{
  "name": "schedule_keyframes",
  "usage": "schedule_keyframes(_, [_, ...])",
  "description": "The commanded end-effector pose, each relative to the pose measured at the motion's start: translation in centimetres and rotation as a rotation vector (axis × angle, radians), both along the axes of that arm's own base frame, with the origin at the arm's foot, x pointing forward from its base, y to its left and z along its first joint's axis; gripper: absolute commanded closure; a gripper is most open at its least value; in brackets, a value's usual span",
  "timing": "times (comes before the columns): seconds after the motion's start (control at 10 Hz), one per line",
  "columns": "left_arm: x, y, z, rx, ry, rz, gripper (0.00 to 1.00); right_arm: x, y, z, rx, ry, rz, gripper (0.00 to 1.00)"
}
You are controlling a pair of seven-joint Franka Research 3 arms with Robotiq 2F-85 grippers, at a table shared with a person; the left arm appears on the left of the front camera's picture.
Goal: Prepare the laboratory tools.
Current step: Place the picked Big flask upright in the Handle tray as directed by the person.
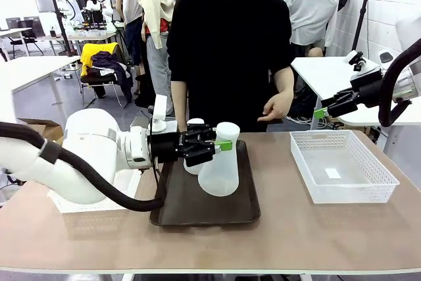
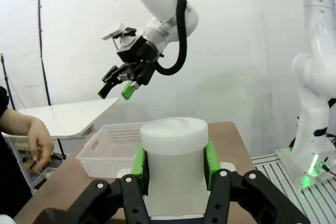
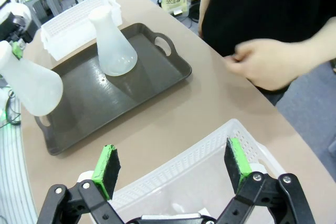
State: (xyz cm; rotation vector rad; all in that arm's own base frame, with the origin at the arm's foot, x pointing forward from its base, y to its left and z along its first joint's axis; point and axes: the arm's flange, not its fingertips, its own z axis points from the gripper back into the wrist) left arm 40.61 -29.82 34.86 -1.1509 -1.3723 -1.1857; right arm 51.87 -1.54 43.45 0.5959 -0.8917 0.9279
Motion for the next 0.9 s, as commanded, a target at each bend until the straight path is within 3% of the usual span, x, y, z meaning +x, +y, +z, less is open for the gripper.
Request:
schedule_keyframes(0.0, [1.4,-0.1,-2.1,-0.058,0.007,0.013,1.0,-0.1,0.0,-0.2,-0.006,0.004,0.006,0.0])
schedule_keyframes(0.1, [1.8,0.0,-3.8,-0.039,0.055,-0.016,1.0,-0.1,0.0,-0.2,-0.006,0.004,0.006,0.0])
schedule_keyframes(0.5, [3.0,1.2,-7.5,0.015,0.046,0.055,1.0,-0.1,0.0,-0.2,-0.006,0.004,0.006,0.0])
schedule_keyframes(0.8, [3.4,1.5,-8.3,0.047,0.055,0.095,1.0,-0.1,0.0,-0.2,-0.006,0.004,0.006,0.0])
